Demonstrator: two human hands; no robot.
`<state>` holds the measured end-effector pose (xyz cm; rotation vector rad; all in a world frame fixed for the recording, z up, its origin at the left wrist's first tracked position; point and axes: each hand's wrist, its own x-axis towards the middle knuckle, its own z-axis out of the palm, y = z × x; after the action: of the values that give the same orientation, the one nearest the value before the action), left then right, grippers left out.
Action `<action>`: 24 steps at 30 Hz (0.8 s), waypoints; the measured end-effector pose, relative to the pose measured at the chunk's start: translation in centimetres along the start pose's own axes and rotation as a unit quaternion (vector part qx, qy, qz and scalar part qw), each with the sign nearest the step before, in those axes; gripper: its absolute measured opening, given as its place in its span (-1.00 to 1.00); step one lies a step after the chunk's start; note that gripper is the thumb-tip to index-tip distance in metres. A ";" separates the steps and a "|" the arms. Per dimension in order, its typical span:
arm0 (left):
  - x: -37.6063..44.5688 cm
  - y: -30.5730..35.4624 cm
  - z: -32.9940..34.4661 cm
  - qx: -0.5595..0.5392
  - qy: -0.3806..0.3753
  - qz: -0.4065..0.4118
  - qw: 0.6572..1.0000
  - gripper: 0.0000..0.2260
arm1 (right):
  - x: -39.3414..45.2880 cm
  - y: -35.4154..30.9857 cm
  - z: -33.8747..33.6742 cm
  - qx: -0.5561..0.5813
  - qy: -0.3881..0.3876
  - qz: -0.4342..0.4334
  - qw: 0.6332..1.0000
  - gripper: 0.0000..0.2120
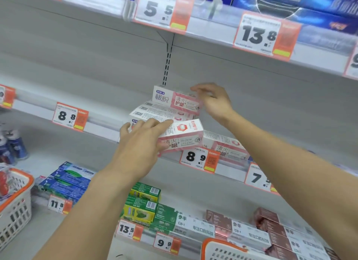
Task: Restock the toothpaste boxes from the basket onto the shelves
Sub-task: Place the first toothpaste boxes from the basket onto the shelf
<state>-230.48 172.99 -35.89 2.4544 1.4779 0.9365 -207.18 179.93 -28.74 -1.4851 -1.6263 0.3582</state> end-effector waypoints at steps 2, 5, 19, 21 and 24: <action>0.1 0.5 -0.2 0.007 0.003 0.002 1.000 -0.49 | -4.0 -2.0 -1.6 0.078 -0.136 -0.021 0.987 -0.79; 0.2 1.7 0.0 0.004 0.007 0.021 1.000 -0.48 | -8.0 -3.5 -3.3 -0.035 -0.265 -0.093 0.959 -0.56; 7.5 -3.1 1.4 -0.143 0.113 -0.127 0.975 -0.40 | -1.8 -1.0 -0.3 -0.098 0.006 -0.145 0.985 -0.79; 8.2 -3.7 2.3 -0.187 0.087 -0.125 0.971 -0.56 | -1.1 0.4 0.8 -0.165 0.016 -0.159 0.973 -0.79; 8.6 -4.8 3.2 -0.189 0.080 -0.116 0.972 -0.67 | -0.5 2.8 1.7 -0.257 0.003 -0.138 0.957 -0.75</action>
<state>-229.50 183.29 -36.56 1.9327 1.4348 1.2539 -206.64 180.71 -31.89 -1.5882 -1.9865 -0.2466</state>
